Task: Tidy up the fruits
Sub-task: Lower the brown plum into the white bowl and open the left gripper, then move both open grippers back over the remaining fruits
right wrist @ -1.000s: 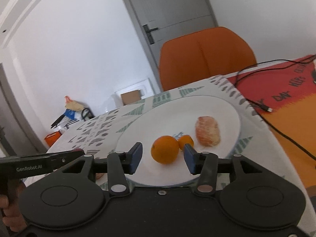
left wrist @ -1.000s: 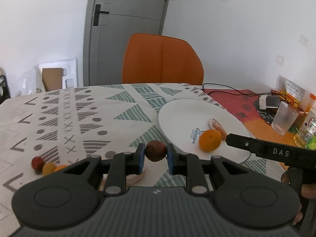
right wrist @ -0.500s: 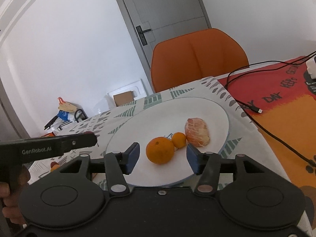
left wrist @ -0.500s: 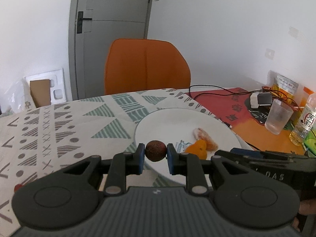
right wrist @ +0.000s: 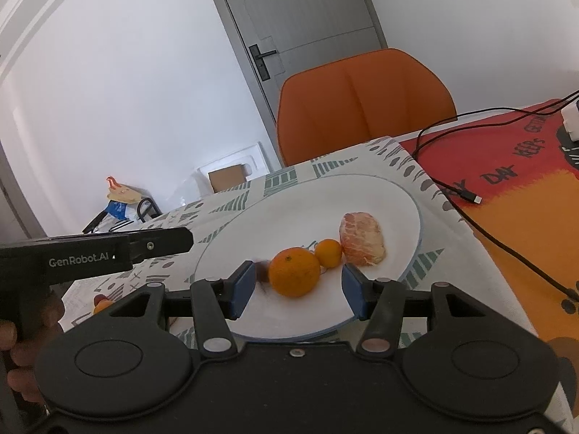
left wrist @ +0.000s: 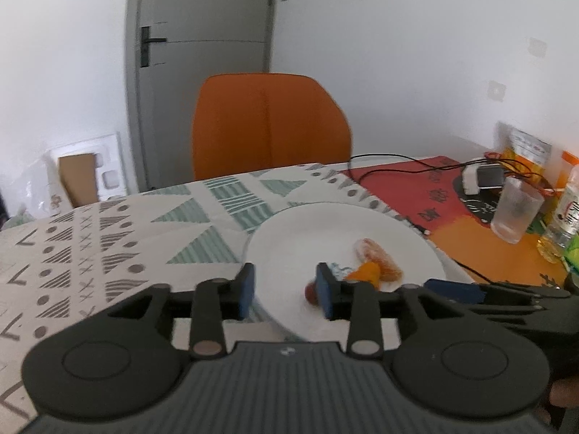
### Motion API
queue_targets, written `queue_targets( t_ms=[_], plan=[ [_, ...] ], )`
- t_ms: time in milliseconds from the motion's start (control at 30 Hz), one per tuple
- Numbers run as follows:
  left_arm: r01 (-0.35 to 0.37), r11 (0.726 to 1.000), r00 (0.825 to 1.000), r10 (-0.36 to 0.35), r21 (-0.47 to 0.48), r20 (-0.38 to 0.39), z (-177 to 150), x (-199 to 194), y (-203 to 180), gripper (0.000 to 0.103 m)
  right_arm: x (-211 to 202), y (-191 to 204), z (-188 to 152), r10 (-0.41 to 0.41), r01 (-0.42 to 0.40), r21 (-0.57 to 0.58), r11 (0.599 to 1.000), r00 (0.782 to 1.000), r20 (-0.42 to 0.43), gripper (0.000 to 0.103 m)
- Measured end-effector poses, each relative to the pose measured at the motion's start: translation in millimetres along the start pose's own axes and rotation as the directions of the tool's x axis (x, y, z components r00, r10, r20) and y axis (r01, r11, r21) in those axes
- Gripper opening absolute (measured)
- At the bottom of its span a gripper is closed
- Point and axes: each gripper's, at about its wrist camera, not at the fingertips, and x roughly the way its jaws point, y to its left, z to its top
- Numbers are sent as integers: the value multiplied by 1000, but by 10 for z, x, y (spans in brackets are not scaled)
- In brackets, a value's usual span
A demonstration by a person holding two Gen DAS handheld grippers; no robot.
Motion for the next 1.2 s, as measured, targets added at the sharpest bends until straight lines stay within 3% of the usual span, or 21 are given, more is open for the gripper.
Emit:
queue_targets(
  t_ms=[233, 833, 933, 1000, 1200],
  plan=[
    [-114, 993, 993, 115, -30, 31, -48, -174, 225, 83, -5, 26, -11, -4, 4, -11, 1000, 1000, 2, 58],
    [-245, 956, 966, 255, -161, 39, -266, -675, 807, 90, 45, 108, -32, 39, -39, 10, 999, 999, -30, 66],
    [-252, 950, 964, 264, -185, 40, -304, -755, 903, 91, 30, 175, -26, 42, -42, -3, 999, 999, -30, 67],
    [-255, 947, 963, 268, -195, 39, -334, -794, 955, 91, 17, 225, -19, 46, -46, -15, 999, 999, -24, 73],
    [-248, 946, 965, 261, -207, 36, -427, -828, 1028, 91, 26, 342, -18, 51, -53, -41, 998, 998, -39, 74]
  ],
)
